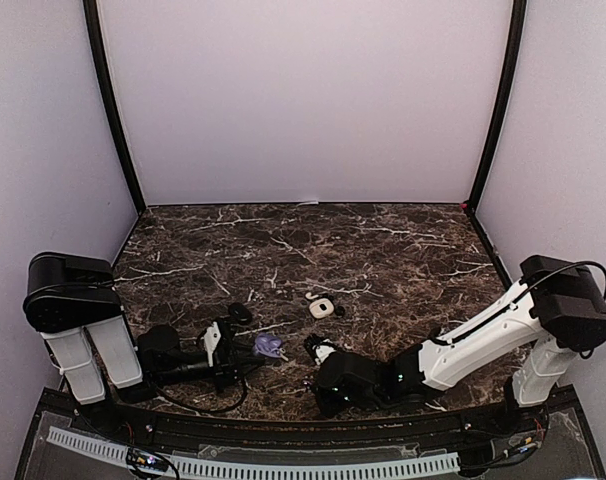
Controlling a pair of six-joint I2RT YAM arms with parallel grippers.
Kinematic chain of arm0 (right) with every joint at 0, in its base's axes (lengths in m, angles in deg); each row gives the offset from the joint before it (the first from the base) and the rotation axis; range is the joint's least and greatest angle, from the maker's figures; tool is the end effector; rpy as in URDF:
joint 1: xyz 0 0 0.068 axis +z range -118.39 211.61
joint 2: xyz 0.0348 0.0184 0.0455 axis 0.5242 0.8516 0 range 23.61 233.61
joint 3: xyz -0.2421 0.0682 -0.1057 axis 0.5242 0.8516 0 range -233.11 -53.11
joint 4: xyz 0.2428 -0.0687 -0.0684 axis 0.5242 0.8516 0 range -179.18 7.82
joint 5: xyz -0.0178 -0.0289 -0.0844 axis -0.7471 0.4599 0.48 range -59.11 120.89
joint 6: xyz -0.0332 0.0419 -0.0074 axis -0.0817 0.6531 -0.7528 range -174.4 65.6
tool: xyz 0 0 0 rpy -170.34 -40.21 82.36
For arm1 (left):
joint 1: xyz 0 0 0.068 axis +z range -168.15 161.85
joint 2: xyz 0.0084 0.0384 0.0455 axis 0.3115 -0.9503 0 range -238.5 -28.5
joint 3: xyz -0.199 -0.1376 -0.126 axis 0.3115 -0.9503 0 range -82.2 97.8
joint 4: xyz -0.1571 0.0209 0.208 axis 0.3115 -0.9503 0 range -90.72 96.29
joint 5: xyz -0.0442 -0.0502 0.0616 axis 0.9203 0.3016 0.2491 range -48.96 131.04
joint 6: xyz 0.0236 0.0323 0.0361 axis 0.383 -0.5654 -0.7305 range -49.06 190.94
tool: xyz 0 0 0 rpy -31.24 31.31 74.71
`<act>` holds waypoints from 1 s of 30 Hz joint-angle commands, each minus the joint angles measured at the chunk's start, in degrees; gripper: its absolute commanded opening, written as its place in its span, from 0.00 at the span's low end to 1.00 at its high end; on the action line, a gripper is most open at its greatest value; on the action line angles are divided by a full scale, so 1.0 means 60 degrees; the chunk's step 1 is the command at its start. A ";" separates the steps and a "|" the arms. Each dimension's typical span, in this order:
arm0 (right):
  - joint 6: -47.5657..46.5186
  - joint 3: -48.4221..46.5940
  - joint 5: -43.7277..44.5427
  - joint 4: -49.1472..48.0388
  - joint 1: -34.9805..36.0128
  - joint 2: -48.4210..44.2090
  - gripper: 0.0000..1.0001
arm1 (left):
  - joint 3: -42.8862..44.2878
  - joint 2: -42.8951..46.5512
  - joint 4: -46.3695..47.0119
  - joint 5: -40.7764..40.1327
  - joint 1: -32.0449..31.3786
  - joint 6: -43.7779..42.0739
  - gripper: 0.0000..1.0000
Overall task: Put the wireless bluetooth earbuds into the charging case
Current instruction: Pick up the left earbud from the center of the board.
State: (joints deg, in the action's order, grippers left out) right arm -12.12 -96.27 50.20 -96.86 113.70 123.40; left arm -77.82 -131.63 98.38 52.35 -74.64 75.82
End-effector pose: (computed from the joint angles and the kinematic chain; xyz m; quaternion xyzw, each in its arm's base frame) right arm 0.0559 0.3158 0.1208 -0.2590 0.8881 0.2324 0.3002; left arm 0.1101 -0.1791 0.1067 0.3825 0.6406 -0.4009 0.5315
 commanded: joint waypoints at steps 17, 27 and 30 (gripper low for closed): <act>-0.1376 0.0179 0.0578 0.1739 -0.0135 -0.1251 0.00 | 0.0326 0.0044 0.1108 0.0626 -0.0048 -0.0204 0.00; -0.2303 0.0209 0.0874 0.2230 -0.0346 -0.2083 0.00 | 0.0635 0.0081 0.0572 0.0832 -0.0092 -0.0276 0.00; -0.2487 0.0228 0.0968 0.2250 -0.0386 -0.2218 0.00 | 0.0700 0.0079 0.0431 0.0888 -0.0092 -0.0245 0.00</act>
State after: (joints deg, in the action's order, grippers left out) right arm -24.34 -95.59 54.22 -83.88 111.97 111.64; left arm -74.72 -131.68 98.40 56.59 -74.79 74.73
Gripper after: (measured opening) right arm 0.004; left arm 0.256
